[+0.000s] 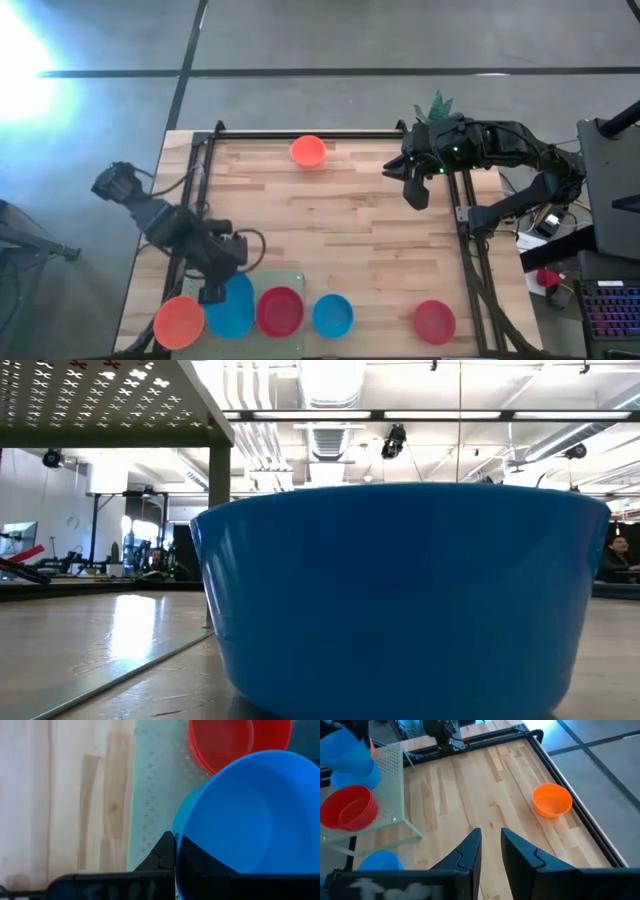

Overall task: Pick & Place Mini bowls
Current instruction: Stack the top blue bowl on the blue bowl on the shelf

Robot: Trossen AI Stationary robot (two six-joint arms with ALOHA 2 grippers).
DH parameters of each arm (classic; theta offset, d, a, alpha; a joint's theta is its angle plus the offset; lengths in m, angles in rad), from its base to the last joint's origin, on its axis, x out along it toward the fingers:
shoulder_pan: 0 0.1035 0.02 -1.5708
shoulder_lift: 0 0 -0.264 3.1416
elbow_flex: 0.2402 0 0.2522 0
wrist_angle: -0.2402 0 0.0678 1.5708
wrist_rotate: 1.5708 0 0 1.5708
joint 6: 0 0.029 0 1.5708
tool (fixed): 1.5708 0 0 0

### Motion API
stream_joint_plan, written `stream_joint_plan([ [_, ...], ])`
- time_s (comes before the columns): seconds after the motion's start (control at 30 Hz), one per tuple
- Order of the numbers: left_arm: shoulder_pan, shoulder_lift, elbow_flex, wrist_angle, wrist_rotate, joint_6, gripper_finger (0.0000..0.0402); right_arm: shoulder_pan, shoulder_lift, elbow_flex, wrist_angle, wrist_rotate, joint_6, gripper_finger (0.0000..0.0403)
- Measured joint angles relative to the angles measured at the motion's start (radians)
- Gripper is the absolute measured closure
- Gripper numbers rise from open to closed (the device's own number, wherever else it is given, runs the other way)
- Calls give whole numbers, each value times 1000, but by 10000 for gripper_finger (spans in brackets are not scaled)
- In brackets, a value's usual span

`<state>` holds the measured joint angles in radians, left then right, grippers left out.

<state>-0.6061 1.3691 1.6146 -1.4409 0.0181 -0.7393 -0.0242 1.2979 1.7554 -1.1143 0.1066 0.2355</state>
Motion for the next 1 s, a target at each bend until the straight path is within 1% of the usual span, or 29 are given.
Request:
stream_joint_plan([
  [0.17,-18,44,0,19,9,2,401,0,0,0,-1,0,0,335],
  [0.5,-37,105,-1,23,93,3,401,0,0,0,-2,0,0,335],
  [0.8,-38,128,-20,34,95,0,400,0,0,0,-3,0,-3,335],
  [1.0,-38,126,-59,36,103,-51,396,0,0,0,-4,0,-3,335],
])
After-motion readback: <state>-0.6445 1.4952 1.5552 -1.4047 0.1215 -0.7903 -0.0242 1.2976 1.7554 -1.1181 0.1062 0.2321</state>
